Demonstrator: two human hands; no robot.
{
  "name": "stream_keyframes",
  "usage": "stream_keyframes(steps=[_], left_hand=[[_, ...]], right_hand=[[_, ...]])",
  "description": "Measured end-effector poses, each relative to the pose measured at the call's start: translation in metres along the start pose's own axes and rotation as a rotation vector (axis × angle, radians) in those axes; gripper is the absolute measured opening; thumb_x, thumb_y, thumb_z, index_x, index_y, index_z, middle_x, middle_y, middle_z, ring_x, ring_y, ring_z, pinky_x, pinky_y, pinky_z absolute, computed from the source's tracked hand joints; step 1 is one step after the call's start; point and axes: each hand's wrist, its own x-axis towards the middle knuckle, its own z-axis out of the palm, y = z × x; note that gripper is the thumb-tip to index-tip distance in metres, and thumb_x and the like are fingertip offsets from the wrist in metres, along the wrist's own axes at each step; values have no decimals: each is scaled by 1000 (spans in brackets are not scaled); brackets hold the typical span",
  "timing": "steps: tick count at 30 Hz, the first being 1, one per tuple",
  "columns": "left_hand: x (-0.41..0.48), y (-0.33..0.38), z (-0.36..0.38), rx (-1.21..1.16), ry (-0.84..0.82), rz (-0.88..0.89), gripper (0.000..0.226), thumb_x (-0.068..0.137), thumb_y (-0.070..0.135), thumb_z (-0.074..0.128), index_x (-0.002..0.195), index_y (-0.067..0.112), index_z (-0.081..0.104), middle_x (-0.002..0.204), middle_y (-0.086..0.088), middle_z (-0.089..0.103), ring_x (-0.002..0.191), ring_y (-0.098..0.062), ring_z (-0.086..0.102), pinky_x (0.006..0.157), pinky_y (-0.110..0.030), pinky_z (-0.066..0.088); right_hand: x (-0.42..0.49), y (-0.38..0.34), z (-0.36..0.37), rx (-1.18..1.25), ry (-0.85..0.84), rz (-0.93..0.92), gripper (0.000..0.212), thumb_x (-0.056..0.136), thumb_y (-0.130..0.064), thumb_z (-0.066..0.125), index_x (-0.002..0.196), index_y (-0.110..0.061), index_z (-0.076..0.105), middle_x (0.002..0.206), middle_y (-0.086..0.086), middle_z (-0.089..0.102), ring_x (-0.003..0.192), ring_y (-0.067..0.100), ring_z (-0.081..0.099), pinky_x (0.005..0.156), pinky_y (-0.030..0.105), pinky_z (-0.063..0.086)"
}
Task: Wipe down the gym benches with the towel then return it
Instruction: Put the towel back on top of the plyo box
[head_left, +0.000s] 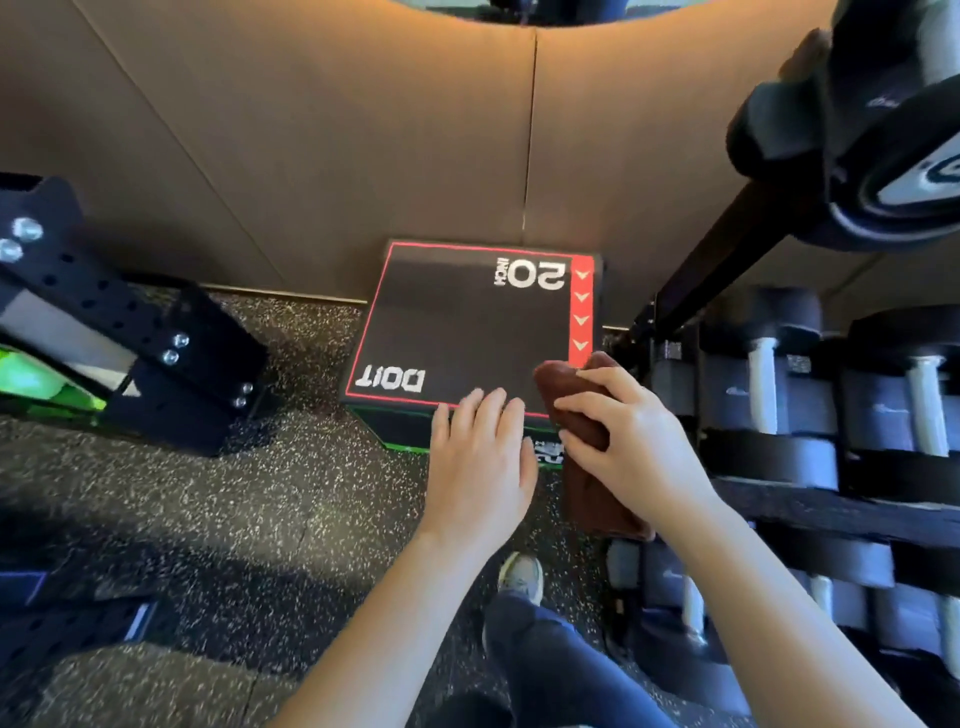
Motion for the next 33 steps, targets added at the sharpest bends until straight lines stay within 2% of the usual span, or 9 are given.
stream_keyframes(steps=[6, 12, 17, 22, 28, 30, 33], left_hand=[[88, -33, 18, -36, -57, 24, 32, 81, 15, 65, 111, 4, 63, 118, -14, 62, 113, -34, 55, 95, -55, 42], [166, -68, 46, -76, -133, 66, 35, 81, 14, 66, 114, 3, 62, 122, -15, 60, 116, -34, 53, 96, -55, 40], [233, -102, 80, -145, -167, 137, 38, 77, 13, 70, 112, 2, 63, 121, -15, 60, 115, -36, 54, 94, -56, 39], [291, -137, 131, -139, -224, 235, 39, 74, 16, 73, 110, 3, 65, 120, -14, 61, 114, -34, 56, 93, -56, 41], [334, -164, 203, -121, -299, 253, 38, 74, 18, 73, 109, 5, 66, 121, -13, 61, 115, -33, 56, 93, -56, 41], [343, -171, 232, -142, -347, 222, 39, 78, 19, 70, 114, 5, 64, 126, -12, 58, 120, -32, 51, 99, -54, 36], [362, -177, 280, -205, -407, 141, 41, 89, 25, 55, 127, 10, 54, 140, -7, 46, 133, -27, 35, 110, -46, 21]], right_hand=[[90, 12, -2, -28, 32, 51, 26, 81, -24, 67, 107, -23, 68, 126, 0, 53, 104, 28, 54, 84, 33, 46], [166, 24, 13, -19, 71, 118, 25, 80, -21, 69, 104, -20, 69, 123, 4, 56, 100, 31, 56, 83, 39, 50], [234, 32, 38, -26, 167, 195, 24, 75, -17, 74, 99, -17, 72, 117, 8, 60, 91, 34, 58, 73, 41, 53], [294, 62, 74, -20, 227, 264, 24, 75, -15, 75, 98, -15, 71, 119, 7, 60, 95, 34, 58, 77, 41, 52], [334, 116, 129, -23, 192, 296, 25, 72, -14, 77, 96, -16, 72, 118, 7, 61, 95, 34, 60, 80, 39, 51], [345, 139, 153, -15, 183, 317, 24, 71, -14, 77, 95, -15, 72, 118, 6, 62, 93, 34, 60, 81, 39, 51], [366, 177, 191, 13, 180, 319, 25, 69, -11, 79, 93, -13, 73, 116, 8, 62, 93, 35, 61, 81, 43, 54]])
